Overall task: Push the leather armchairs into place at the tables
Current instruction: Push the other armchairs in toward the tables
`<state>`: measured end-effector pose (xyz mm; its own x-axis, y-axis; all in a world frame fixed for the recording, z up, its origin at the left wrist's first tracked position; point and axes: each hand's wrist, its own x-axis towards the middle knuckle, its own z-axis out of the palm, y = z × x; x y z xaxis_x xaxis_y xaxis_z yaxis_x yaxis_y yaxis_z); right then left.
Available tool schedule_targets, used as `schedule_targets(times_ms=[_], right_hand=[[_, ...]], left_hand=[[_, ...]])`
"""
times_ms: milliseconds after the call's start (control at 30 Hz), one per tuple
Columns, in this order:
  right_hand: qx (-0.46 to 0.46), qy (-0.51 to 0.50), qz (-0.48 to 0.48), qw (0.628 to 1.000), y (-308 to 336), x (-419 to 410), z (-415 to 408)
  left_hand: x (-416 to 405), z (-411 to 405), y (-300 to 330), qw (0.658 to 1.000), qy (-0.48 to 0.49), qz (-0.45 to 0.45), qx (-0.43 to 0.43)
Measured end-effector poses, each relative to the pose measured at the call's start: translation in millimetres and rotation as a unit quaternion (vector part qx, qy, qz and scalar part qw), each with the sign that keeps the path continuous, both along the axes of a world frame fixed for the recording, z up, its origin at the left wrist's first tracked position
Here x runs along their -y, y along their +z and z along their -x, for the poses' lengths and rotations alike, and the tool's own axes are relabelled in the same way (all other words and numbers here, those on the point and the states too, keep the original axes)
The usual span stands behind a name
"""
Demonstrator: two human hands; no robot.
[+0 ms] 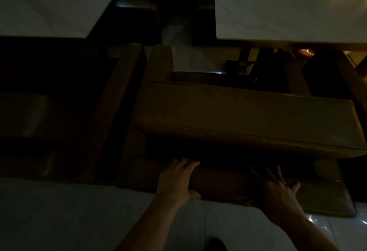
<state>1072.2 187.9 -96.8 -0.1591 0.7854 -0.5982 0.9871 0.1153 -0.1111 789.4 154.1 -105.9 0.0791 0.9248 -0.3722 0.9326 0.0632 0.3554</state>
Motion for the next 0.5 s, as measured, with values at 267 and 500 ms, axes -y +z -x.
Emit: schedule_targets(times_ms=[267,500], right_hand=[[-0.001,-0.002,0.021,1.0,3.0,-5.2,2.1],[-0.009,-0.007,0.017,1.0,-1.9,-5.8,-0.3]], left_hand=[[-6.1,0.0,4.9,1.0,-0.025,-0.002,-0.01],[-7.6,-2.9,9.1,1.0,-0.02,0.006,-0.002]])
